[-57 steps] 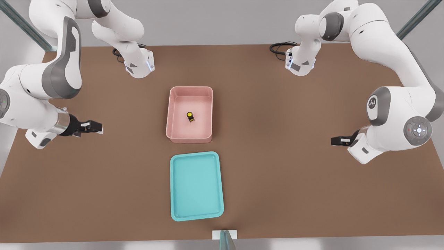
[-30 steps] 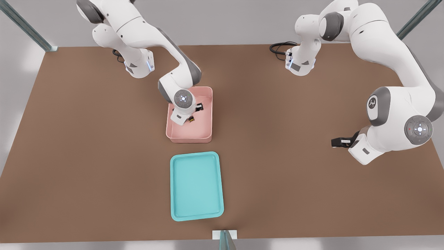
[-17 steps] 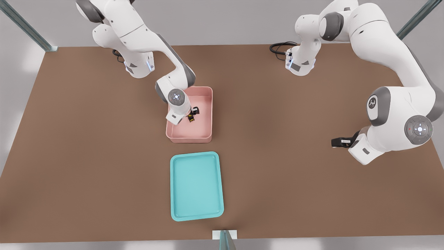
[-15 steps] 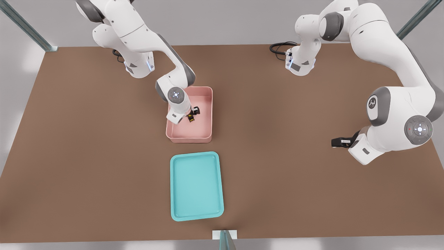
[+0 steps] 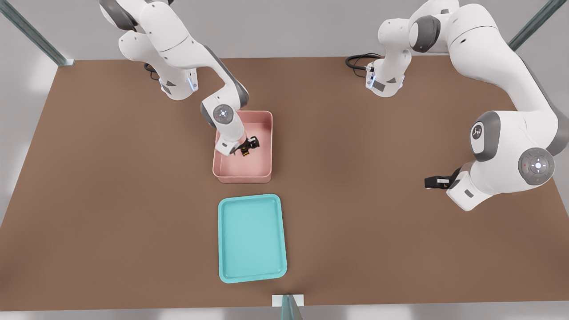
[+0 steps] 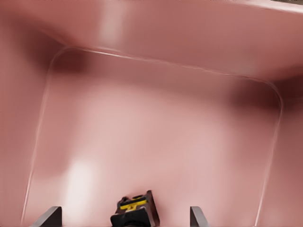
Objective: The left arm remains still, and the right arm places the button from the box into the tray
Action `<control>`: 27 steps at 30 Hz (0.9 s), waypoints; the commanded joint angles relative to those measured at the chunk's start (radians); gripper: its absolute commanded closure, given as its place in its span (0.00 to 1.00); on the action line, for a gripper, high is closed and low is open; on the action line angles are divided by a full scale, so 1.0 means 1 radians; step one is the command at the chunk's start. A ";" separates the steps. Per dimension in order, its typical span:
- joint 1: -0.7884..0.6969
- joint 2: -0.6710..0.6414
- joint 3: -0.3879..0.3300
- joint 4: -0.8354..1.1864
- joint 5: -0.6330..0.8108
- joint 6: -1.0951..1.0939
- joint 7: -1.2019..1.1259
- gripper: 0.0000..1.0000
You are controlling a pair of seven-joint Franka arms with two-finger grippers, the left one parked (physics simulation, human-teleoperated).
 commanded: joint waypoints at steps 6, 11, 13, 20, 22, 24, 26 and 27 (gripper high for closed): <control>0.002 0.009 0.003 -0.037 0.001 0.049 -0.060 0.00; 0.003 0.009 0.003 -0.077 0.001 0.102 -0.067 0.00; 0.008 0.007 0.003 -0.080 0.001 0.102 -0.066 0.00; 0.007 0.003 0.001 -0.079 0.001 0.095 -0.050 0.48; 0.005 0.003 -0.002 -0.074 0.003 0.092 -0.037 0.48; 0.007 -0.001 -0.001 -0.069 0.004 0.083 -0.009 0.48; 0.007 -0.016 0.029 -0.065 0.007 0.052 0.049 0.48; 0.007 -0.028 0.047 -0.043 0.009 -0.009 0.082 0.48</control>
